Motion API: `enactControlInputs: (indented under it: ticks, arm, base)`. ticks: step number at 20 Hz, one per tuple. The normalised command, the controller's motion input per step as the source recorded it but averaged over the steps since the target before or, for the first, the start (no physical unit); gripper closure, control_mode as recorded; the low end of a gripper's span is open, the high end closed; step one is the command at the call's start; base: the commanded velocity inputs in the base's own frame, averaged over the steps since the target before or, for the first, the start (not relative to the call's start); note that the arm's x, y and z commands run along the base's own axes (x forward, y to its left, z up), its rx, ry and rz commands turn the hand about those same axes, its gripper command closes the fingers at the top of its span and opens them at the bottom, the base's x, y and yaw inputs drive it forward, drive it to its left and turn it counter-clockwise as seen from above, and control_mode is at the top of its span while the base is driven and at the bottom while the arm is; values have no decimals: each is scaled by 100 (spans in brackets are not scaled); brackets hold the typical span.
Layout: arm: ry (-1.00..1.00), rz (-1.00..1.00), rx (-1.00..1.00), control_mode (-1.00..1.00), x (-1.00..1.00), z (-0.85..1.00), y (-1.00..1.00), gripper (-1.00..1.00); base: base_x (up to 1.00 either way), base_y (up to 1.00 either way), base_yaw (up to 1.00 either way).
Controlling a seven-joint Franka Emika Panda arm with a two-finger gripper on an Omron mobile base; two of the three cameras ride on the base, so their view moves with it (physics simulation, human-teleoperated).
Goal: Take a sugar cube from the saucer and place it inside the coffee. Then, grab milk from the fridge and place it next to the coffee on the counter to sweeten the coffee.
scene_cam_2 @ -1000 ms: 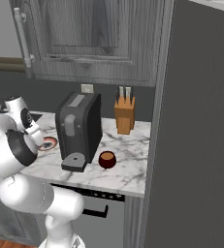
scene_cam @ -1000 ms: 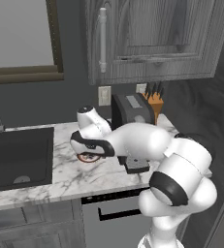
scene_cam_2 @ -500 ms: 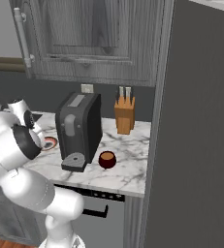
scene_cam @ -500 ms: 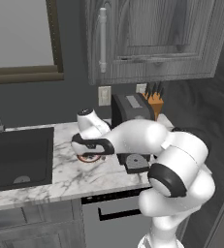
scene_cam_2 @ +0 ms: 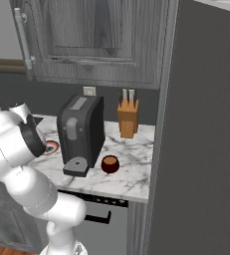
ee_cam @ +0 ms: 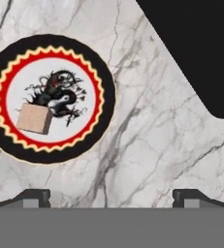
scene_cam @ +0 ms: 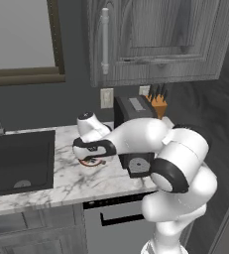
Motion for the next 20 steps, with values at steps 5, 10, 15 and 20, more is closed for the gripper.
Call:
enactControlInputs:
  ticks: [5,10,15,20]
  arm:
    - [0,-4,0,-100,1,0,15,-100]
    - [0,-4,0,-100,6,-1,12,-100]
    - [0,-2,0,-100,19,-9,2,-100]
    - [0,-1,0,-100,30,-14,0,-100]
  base:
    - [0,0,0]
    - [0,0,0]
    - [0,0,0]
    - [0,0,0]
